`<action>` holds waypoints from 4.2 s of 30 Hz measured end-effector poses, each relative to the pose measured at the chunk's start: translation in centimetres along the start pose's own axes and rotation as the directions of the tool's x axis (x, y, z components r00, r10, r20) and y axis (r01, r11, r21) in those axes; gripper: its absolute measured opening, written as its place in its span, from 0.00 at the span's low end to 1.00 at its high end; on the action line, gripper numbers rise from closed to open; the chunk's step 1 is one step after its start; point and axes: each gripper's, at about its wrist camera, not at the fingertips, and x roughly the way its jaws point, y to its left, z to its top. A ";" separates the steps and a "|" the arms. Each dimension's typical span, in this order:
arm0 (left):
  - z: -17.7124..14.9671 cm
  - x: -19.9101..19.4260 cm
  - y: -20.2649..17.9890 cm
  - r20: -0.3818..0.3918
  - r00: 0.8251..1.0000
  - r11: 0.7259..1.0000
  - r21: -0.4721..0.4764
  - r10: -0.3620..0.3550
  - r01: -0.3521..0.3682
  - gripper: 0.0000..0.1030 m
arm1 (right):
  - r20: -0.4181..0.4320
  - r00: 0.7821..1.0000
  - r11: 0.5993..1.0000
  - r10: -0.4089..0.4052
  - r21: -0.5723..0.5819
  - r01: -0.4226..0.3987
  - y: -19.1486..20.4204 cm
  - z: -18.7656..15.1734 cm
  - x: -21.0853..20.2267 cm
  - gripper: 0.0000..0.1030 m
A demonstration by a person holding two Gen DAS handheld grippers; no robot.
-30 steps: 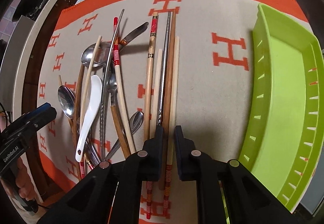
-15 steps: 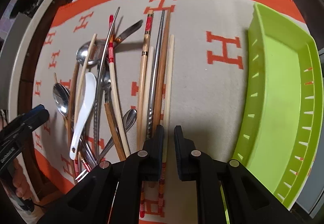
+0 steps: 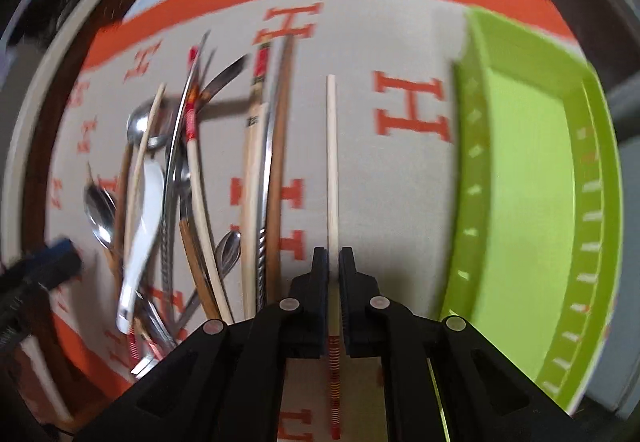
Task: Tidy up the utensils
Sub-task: 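Grasp a pale wooden chopstick with the right tool while the left tool grasps a brown chopstick, then carry both chopsticks into the green tray and open both tools to release them, then move both open tools back over the utensil pile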
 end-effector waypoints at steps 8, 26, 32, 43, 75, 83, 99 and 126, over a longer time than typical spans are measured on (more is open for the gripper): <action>2.6 1.0 -1.2 -0.006 1.000 1.000 0.000 0.013 -0.013 0.14 | 0.070 0.977 0.970 0.201 0.128 -0.209 -1.4 -0.3 -1.9 0.05; 5.3 6.1 -3.0 -0.102 0.981 0.986 0.062 0.163 -0.157 0.11 | 0.229 0.955 0.953 0.190 0.190 -0.236 -15.6 -7.7 -18.1 0.05; 4.8 6.5 -3.6 -0.124 0.968 0.974 0.089 0.220 -0.210 0.11 | 0.175 0.980 0.974 0.089 0.191 -0.123 -17.3 -8.3 -15.8 0.05; 4.1 6.3 -4.3 -0.116 0.967 0.974 0.037 0.226 -0.223 0.05 | 0.151 0.983 0.983 -0.106 0.162 0.081 -18.0 -6.1 -13.3 0.09; 1.8 -4.1 -16.3 0.007 0.981 0.979 0.072 -0.192 0.191 0.04 | 0.373 0.928 0.973 -0.016 0.220 -0.071 -19.0 -15.0 -22.5 0.34; 2.7 -0.6 -24.9 -0.016 0.980 0.972 0.130 -0.196 0.197 0.04 | 0.418 0.904 0.947 -0.090 0.317 -0.053 -22.9 -17.9 -25.0 0.34; 0.5 1.2 -29.2 0.102 0.994 0.943 0.332 -0.034 -0.002 0.66 | 0.396 0.912 0.921 -0.105 0.385 -0.061 -27.0 -19.1 -22.9 0.35; -6.7 -4.9 -9.1 0.170 0.983 0.991 0.094 0.074 -0.091 0.89 | 0.369 0.929 0.991 -0.026 0.133 -0.025 -13.8 -16.4 -20.5 0.57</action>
